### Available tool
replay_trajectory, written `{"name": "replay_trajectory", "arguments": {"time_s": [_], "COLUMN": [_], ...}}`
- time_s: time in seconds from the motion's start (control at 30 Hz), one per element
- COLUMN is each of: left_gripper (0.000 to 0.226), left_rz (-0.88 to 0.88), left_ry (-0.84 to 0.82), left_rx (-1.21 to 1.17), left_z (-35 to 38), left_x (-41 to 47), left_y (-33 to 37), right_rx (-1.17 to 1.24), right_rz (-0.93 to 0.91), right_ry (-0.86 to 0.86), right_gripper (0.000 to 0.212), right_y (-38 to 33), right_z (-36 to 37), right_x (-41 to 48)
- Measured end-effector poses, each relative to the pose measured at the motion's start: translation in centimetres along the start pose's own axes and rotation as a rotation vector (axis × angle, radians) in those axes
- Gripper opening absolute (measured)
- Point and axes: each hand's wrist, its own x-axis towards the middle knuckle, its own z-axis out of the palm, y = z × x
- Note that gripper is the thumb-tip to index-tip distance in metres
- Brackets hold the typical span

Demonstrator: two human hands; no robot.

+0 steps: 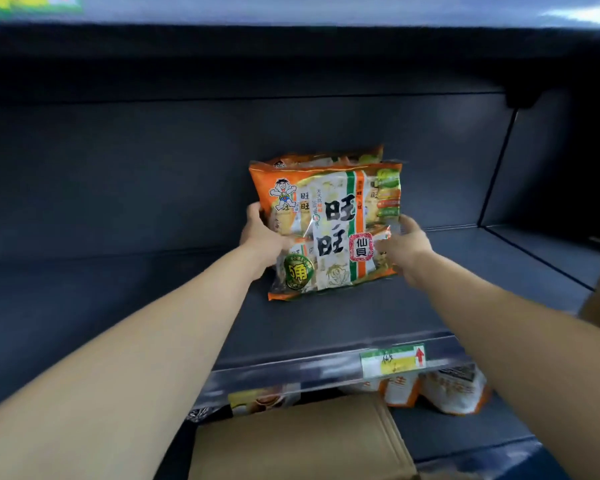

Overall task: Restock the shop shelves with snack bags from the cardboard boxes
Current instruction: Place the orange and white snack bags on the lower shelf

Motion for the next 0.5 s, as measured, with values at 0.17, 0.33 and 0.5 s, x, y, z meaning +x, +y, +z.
{"name": "replay_trajectory", "arguments": {"time_s": [0.17, 0.33, 0.5], "left_gripper": [0.074, 0.068, 0.068], "left_rz": [-0.019, 0.069, 0.116], "left_ry": [0.013, 0.102, 0.095], "left_rx": [0.014, 0.065, 0.045], "left_z": [0.8, 1.6, 1.8], "left_x": [0.9, 2.1, 2.5], "left_y": [-0.6, -0.2, -1.0], "right_rx": [-0.055, 0.03, 0.034], "right_rz": [0.083, 0.082, 0.116], "right_ry": [-0.014, -0.103, -0.195], "right_gripper": [0.079, 0.083, 0.082], "right_y": [0.4, -0.3, 0.0], "right_z": [1.4, 2.3, 1.6], "right_x": [0.3, 1.0, 0.8]}}
